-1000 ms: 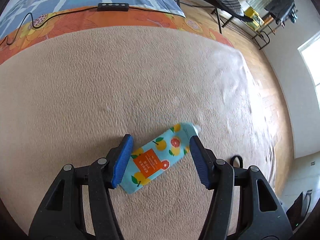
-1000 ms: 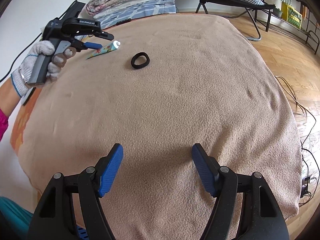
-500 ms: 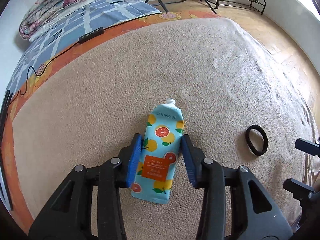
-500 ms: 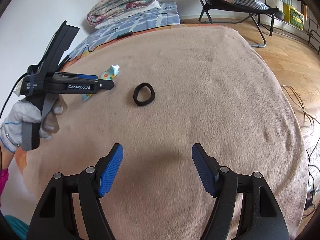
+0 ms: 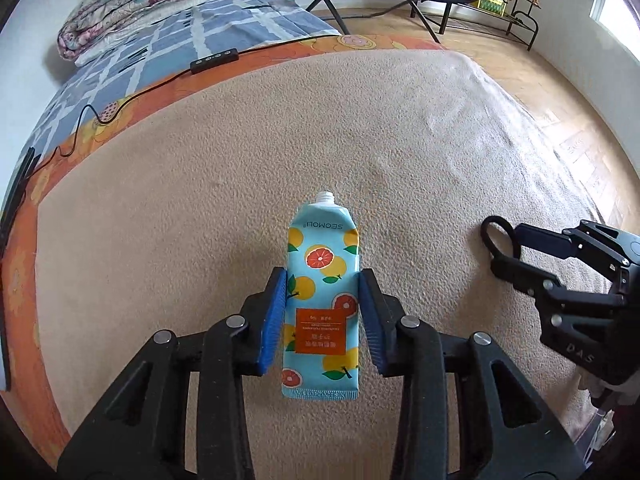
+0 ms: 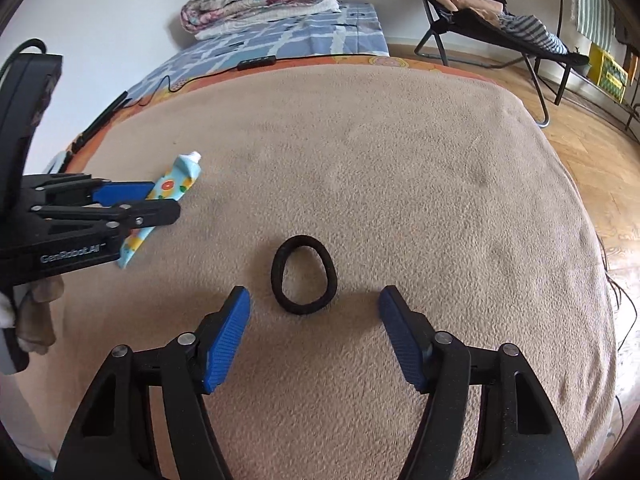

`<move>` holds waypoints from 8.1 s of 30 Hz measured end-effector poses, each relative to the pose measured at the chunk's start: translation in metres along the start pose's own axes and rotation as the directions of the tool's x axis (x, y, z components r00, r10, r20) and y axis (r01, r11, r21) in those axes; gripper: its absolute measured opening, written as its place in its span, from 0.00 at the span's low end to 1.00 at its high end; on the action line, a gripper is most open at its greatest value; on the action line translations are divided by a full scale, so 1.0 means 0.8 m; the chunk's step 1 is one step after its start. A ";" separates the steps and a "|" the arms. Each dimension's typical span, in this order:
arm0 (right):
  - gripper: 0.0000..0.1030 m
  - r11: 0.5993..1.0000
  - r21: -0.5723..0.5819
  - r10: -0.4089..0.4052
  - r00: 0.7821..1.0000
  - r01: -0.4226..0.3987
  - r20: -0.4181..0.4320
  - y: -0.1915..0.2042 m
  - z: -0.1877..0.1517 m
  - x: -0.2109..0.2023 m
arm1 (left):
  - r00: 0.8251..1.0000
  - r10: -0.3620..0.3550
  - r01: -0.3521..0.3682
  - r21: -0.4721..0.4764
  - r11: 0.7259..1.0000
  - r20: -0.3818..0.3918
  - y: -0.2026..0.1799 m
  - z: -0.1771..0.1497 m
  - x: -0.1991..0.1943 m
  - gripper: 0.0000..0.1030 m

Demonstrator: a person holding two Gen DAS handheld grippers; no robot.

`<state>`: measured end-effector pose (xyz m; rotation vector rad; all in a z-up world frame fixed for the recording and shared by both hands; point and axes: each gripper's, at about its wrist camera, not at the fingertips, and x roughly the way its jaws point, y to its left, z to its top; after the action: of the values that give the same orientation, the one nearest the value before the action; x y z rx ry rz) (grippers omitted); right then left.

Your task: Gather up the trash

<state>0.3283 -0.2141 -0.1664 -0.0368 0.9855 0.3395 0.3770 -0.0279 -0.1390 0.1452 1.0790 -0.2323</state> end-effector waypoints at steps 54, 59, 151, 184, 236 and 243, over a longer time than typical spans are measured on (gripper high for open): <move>0.08 0.946 -0.190 0.257 0.965 -0.261 -0.045 0.128 -0.228 -0.224 | 0.999 -0.034 0.029 -0.214 0.977 -0.020 -0.085 -0.373 -0.227 0.35; 0.08 0.947 -0.189 0.251 0.965 -0.260 -0.073 0.131 -0.248 -0.220 | 0.996 -0.050 0.033 -0.232 0.972 -0.069 -0.088 -0.398 -0.208 0.35; 0.78 0.982 -0.039 0.190 0.953 -0.186 0.237 0.089 -0.190 -0.350 | 0.903 0.190 -0.078 -0.288 0.954 0.385 -0.097 -0.306 -0.437 0.98; 0.78 0.978 -0.026 0.207 0.947 -0.207 0.245 0.089 -0.184 -0.351 | 0.909 0.181 -0.062 -0.307 0.950 0.375 -0.096 -0.314 -0.439 0.99; 0.78 0.989 -0.043 0.150 0.963 -0.143 0.225 0.104 -0.184 -0.331 | 0.945 0.161 -0.067 -0.314 0.947 0.285 -0.087 -0.324 -0.383 0.99; 0.78 0.989 -0.044 0.151 0.965 -0.145 0.215 0.106 -0.184 -0.329 | 0.943 0.183 -0.093 -0.307 0.947 0.279 -0.080 -0.319 -0.380 0.99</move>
<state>0.0513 -0.2306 -0.0218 0.0485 0.7675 0.4839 0.0048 0.0043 0.0107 -0.0777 0.7799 0.0349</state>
